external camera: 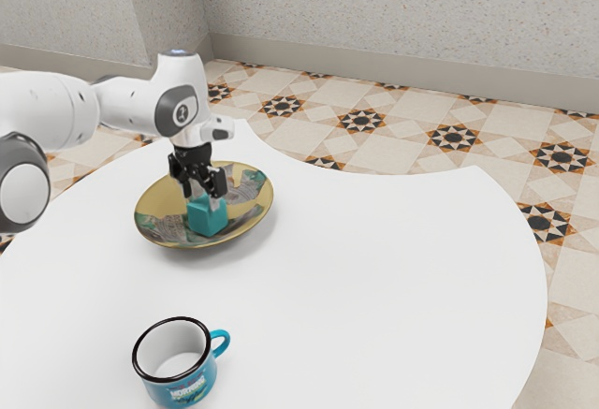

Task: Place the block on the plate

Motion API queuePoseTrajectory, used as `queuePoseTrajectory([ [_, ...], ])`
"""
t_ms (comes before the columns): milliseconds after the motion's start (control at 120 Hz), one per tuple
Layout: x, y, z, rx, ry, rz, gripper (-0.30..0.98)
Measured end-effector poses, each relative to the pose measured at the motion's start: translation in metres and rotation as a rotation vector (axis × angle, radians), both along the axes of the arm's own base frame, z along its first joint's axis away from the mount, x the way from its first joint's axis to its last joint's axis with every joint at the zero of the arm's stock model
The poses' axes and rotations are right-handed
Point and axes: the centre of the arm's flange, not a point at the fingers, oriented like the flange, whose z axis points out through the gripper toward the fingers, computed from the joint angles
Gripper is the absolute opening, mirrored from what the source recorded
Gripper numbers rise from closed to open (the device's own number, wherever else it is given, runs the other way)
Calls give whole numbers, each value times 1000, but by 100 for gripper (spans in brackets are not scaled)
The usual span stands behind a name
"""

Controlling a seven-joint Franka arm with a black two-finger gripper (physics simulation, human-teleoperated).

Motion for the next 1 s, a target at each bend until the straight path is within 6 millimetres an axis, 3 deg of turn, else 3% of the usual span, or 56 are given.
queuePoseTrajectory([
  [250, -7, -2, 28, 0, -13, -18, 67],
  [400, -18, -8, 64, 9, -30, -29, 68],
  [600, -43, -27, 135, 18, -65, -46, 68],
  [775, -76, -37, 198, 30, -88, -39, 68],
  [883, -99, -37, 242, 49, -116, -20, 69],
  [1000, -120, -25, 274, 69, -125, 24, 69],
])
